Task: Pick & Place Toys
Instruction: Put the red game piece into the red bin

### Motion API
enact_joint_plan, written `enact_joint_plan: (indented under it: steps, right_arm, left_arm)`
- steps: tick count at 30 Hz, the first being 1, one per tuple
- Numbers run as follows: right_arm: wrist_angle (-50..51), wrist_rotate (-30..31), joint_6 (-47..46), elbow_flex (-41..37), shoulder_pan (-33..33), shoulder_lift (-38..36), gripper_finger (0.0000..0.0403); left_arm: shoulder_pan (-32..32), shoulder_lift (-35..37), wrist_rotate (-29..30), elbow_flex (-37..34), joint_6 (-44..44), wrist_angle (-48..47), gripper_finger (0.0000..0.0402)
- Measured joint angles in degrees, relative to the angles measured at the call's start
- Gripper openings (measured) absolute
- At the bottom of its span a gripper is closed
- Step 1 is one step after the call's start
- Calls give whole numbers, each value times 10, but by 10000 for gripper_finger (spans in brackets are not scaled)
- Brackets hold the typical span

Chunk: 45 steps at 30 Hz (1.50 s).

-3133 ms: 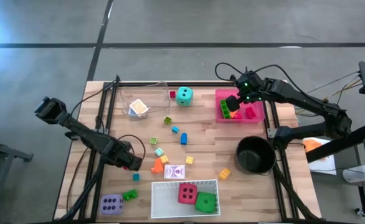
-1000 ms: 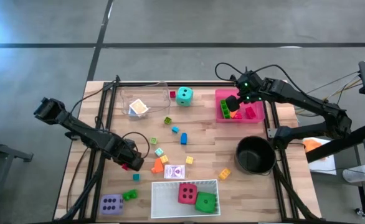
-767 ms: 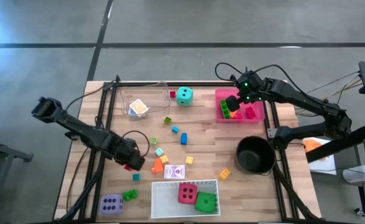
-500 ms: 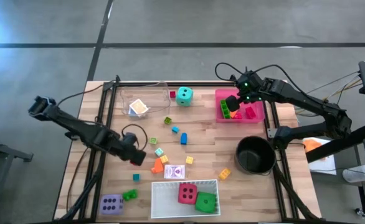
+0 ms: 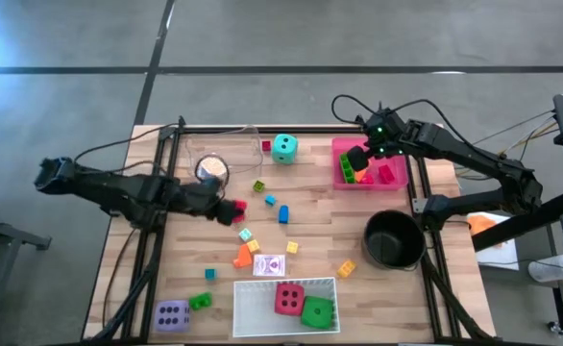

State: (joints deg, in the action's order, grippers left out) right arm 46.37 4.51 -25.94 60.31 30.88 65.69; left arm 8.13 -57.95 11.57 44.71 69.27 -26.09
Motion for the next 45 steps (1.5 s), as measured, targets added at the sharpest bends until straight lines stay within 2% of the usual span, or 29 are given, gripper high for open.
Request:
enact_joint_plan:
  steps: [6, 11, 14, 19, 24, 28, 34, 40, 45]
  right_arm:
    - [-81, -12, -108, -2, -4, 0, 366]
    - [-183, -115, -125, -9, -35, 0, 366]
    - [-273, -141, -150, -21, -73, 0, 366]
    - [-390, -134, -166, -32, -133, 0, 366]
    - [-432, -118, -172, -32, -172, 2, 366]
    - [-458, -109, -184, -32, -193, 20, 366]
    - [-474, -106, -290, -32, -206, 64, 366]
    - [-516, -106, -292, -32, -217, 80, 366]
    - [-532, -91, -308, -31, -216, 78, 366]
  left_arm:
    - [-73, 0, -15, 1, -71, 101, 137]
    - [-114, -4, -41, 1, -98, 171, 137]
    - [-128, -9, -54, 2, -110, 214, 137]
    - [-146, -14, -67, 2, -110, 237, 137]
    - [-159, -25, -76, 2, -110, 282, 137]
    - [-172, -58, -115, 24, -113, 344, 137]
    - [-182, -121, -132, 104, -155, 319, 137]
    - [-185, -156, -158, 152, -170, 315, 137]
    - [-187, -166, -159, 162, -170, 322, 137]
